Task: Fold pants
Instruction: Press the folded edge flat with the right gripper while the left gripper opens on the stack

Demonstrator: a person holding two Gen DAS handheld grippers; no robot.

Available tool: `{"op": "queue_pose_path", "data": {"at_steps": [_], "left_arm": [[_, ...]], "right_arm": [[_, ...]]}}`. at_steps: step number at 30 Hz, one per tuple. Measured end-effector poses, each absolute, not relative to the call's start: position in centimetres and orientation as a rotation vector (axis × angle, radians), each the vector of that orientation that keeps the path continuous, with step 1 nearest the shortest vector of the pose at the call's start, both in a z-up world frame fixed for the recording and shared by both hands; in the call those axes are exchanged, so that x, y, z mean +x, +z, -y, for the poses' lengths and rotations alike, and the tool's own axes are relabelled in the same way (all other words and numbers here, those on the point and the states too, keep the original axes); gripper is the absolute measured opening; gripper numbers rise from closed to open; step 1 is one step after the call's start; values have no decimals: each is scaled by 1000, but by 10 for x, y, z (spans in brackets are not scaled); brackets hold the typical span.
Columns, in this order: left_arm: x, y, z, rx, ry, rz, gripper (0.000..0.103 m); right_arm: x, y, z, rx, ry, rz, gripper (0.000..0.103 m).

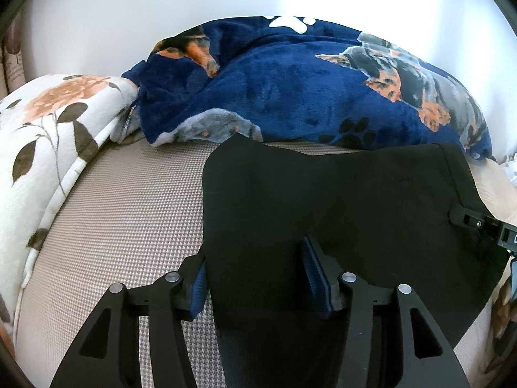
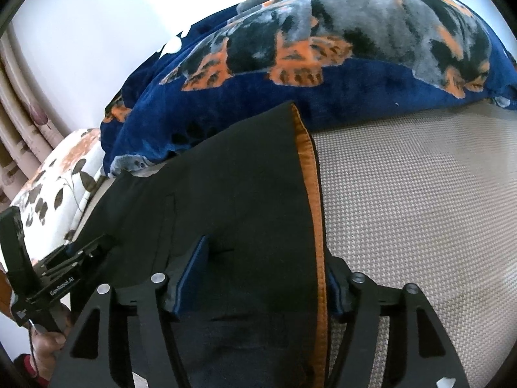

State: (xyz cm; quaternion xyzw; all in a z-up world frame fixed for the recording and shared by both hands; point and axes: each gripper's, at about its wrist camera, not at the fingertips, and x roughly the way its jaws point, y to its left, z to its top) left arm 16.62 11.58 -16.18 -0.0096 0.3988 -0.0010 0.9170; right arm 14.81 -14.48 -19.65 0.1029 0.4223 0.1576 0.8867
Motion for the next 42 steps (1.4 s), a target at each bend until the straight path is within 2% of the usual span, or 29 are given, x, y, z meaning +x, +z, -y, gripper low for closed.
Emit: {"op": "queue_pose_path", "data": {"at_steps": [17,42], "left_arm": [[166,-162,-117,-18,-1,-821,56],[167,-162,-117,-7,12,-821,62]], "right_arm": [[148,-196,143,195,324,-877,64],[148,-197,139,158,317,-876,73]]}}
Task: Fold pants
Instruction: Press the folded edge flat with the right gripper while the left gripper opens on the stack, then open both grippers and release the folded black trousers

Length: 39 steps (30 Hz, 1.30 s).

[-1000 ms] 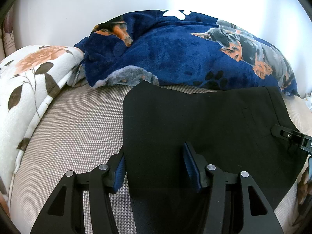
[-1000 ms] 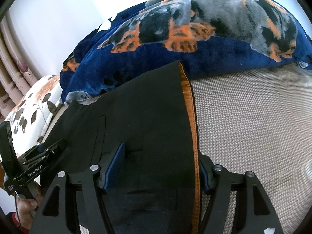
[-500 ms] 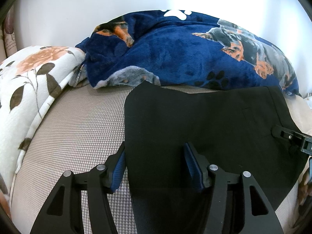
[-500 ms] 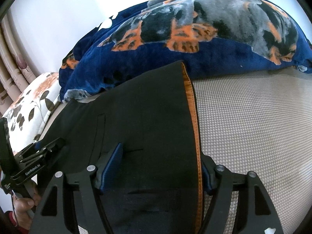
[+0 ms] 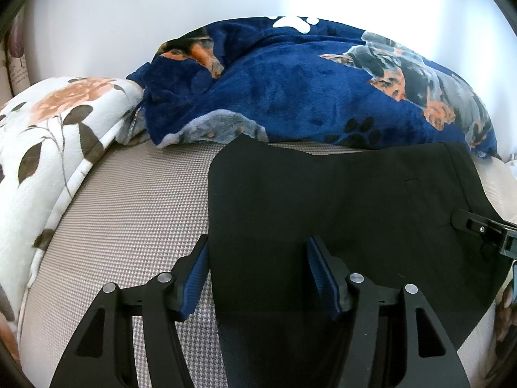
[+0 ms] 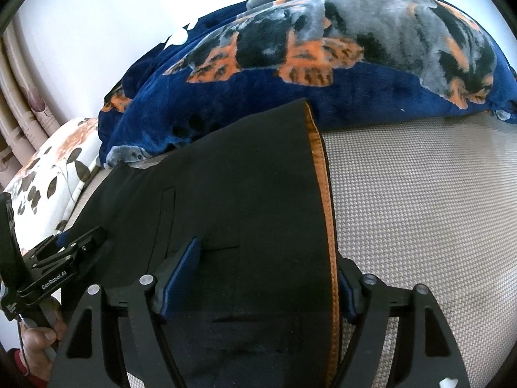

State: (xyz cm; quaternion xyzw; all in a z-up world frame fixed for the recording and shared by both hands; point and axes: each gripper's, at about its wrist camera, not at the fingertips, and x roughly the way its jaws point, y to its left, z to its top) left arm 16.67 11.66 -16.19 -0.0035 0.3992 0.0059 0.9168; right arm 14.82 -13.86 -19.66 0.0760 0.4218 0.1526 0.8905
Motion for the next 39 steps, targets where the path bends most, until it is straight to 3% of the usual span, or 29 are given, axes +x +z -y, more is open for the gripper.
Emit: {"op": "queue_pose_path", "data": {"at_steps": [18,39], "left_arm": [[168,-163,-118,7,33,-823,68],[167,-163,-117,14,39,-824,70]], "right_arm": [[151,-197,136,141,321,-880,79],[150,-196,135,128,315,-879,83]]}}
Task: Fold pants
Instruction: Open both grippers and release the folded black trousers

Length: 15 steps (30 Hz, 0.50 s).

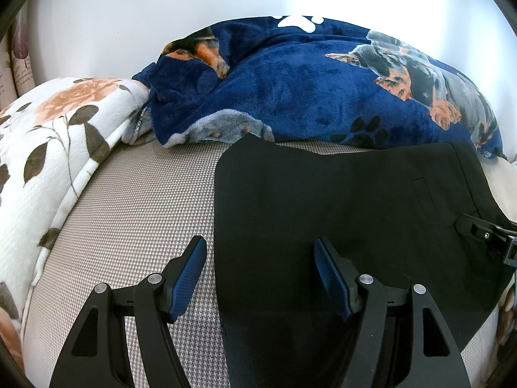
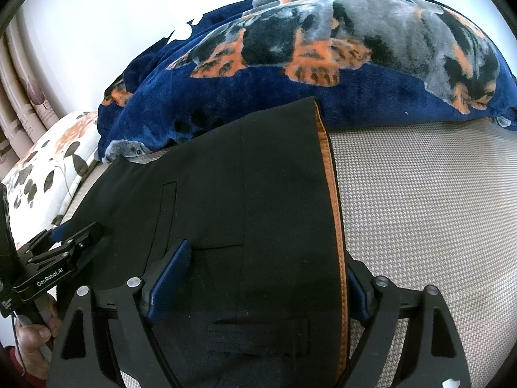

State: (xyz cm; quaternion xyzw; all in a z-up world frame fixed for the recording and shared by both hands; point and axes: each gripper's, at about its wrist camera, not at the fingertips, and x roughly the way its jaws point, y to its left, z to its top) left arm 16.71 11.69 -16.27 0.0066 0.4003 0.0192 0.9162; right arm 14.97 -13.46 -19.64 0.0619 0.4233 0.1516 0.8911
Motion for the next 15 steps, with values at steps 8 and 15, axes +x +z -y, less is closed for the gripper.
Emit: {"op": "queue_pose_path", "data": {"at_steps": [8,15], "left_arm": [[167,-163,-117,14,41,-824,70],[167,-162,-117,15,42,-825,71]], "right_arm": [[150,-197,132,123,313,-880,85],[150,-198,132,117,309,-882,87]]}}
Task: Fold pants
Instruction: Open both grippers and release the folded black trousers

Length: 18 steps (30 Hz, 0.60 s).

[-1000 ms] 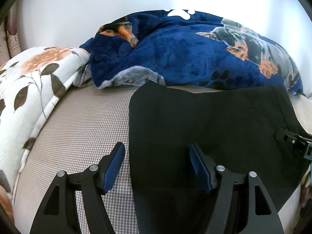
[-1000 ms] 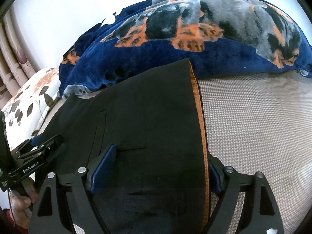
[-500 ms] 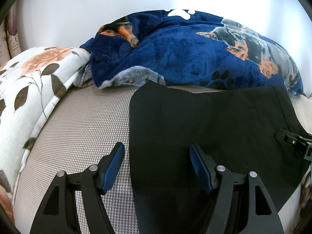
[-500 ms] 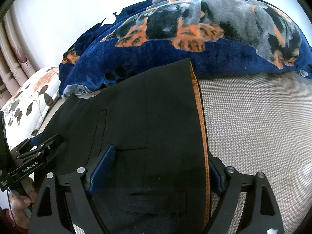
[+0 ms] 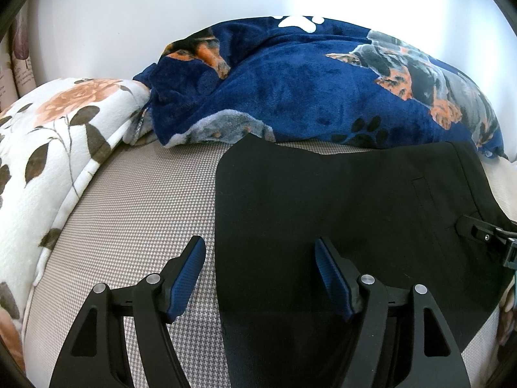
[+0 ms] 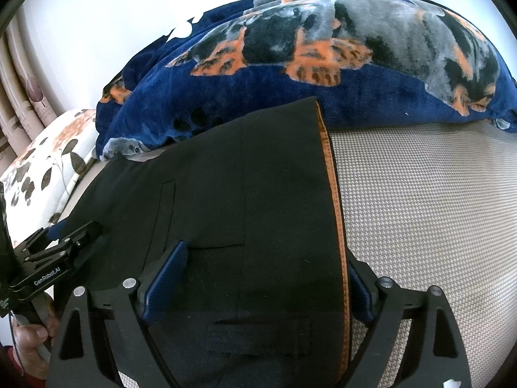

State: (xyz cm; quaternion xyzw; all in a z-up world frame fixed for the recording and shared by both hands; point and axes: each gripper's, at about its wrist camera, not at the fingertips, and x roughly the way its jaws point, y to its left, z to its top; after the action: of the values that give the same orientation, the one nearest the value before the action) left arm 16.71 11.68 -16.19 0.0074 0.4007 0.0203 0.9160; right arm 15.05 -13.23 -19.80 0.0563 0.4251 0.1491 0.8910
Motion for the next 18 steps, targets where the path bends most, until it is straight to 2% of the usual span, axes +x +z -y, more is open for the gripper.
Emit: {"op": "queue_pose_path", "data": {"at_steps": [18], "left_arm": [[167,-162,-116,19,47,-825,75]], "right_arm": [[150,-197,130,93,297,-883,91]]}}
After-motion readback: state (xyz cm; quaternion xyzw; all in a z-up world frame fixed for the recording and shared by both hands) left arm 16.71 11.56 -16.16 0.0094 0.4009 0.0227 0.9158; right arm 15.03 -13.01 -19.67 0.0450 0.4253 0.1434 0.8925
